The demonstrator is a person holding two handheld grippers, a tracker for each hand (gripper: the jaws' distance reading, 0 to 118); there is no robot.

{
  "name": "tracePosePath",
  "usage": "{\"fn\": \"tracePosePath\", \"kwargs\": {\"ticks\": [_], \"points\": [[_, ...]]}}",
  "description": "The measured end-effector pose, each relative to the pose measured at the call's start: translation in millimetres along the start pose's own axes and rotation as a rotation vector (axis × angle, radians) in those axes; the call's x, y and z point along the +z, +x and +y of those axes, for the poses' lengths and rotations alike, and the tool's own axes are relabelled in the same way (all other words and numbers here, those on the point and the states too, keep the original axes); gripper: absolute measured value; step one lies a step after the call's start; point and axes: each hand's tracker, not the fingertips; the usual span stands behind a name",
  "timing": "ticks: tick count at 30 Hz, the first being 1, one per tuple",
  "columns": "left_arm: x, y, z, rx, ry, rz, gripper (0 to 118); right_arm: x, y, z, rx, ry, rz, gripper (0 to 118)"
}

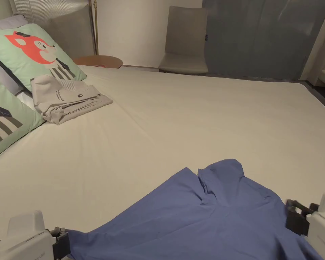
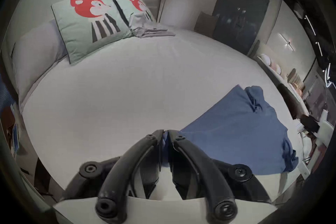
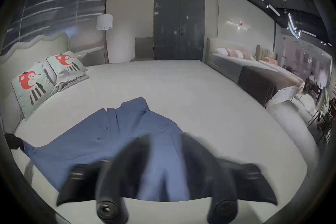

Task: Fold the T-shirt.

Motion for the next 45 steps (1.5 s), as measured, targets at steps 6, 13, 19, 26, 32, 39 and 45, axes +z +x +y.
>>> {"fn": "tracePosePath", "kwargs": {"ticks": [6,13,19,26,32,39,45], "points": [[-9.1,5.7,-2.4,-0.019,-0.017,0.018,3,-107.5,6.4,25.1,-0.006,-0.208,-0.006,107],[-15.8,7.5,-5.6,-0.022,-0.043,0.045,3,-189.8,18.1,12.3,-0.118,-0.423,-0.046,76],[-17.1,11.3,-1.0,-0.038,-0.042,0.047,3,-154.1,17.2,15.9,-0.025,-0.262,0.000,4],[2.2,17.2,9.1,-0.052,0.033,0.019,3,-29.5,22.2,23.3,0.006,0.062,0.026,4],[34.2,24.2,12.8,-0.075,0.149,-0.022,3,88.0,29.7,9.4,-0.044,0.277,-0.004,4],[70.8,33.9,30.2,-0.065,0.287,-0.113,3,166.2,46.8,12.1,-0.109,0.426,-0.056,4],[124.8,60.6,86.7,-0.102,0.476,-0.188,3,218.6,58.2,68.5,-0.106,0.581,-0.072,4]]}}
